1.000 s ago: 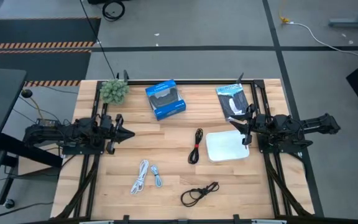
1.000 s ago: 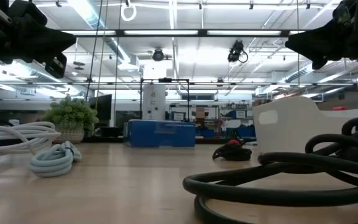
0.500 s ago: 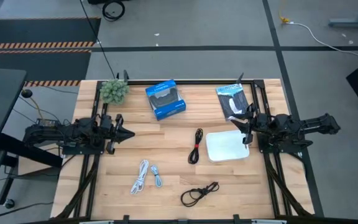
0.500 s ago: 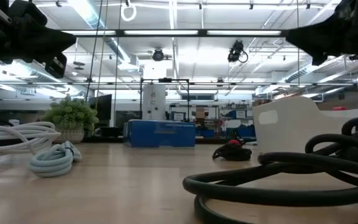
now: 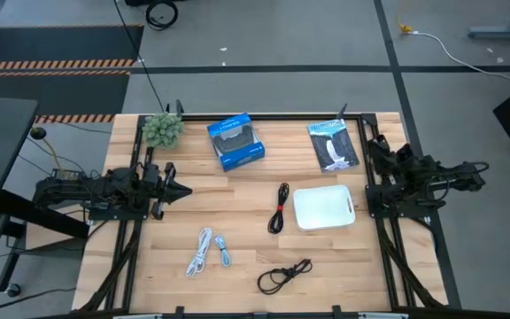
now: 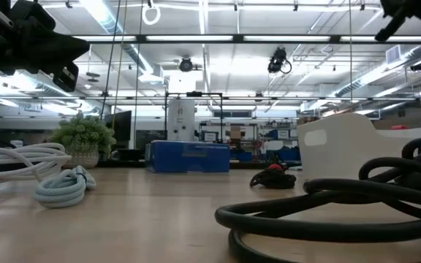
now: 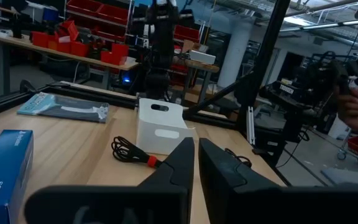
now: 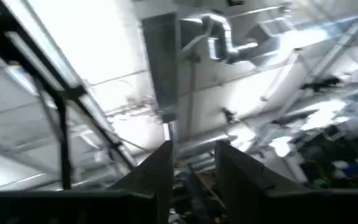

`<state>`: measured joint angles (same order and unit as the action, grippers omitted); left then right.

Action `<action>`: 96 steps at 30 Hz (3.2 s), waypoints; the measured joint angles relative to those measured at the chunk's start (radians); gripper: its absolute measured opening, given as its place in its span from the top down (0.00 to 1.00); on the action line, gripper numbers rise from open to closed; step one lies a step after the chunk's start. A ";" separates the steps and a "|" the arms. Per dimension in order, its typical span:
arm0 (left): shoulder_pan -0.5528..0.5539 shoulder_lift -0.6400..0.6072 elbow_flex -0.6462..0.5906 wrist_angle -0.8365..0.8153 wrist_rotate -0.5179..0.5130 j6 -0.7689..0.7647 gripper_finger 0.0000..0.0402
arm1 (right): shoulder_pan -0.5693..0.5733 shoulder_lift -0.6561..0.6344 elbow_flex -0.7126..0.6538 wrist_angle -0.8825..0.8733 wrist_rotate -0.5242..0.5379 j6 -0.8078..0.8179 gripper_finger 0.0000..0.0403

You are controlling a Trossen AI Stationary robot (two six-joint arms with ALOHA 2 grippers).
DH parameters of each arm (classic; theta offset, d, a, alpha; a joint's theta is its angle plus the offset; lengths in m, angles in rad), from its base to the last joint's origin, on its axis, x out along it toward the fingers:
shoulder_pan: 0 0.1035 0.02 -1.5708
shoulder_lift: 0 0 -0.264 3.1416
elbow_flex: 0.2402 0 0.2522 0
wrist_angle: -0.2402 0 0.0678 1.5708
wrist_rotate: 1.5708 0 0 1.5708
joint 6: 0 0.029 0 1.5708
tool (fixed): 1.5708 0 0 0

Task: Pick and place USB-C Cables
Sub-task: Put the top black USB cable into the white bin

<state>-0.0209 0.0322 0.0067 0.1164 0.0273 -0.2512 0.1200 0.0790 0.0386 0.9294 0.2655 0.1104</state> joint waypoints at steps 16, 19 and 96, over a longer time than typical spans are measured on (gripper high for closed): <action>0.000 0.000 0.000 0.000 0.000 0.000 0.93 | 0.000 0.597 0.417 -0.095 -0.078 0.073 0.69; 0.000 0.000 0.000 -0.001 0.000 0.000 0.93 | 0.000 0.696 0.482 -0.095 -0.079 0.093 0.69; 0.000 0.000 0.000 0.003 0.000 0.000 0.93 | 0.086 2.073 1.596 -2.196 0.197 -0.697 0.48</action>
<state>-0.0208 0.0322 0.0067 0.1192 0.0277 -0.2512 0.2057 2.1521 1.6344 -1.2665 0.4629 -0.5869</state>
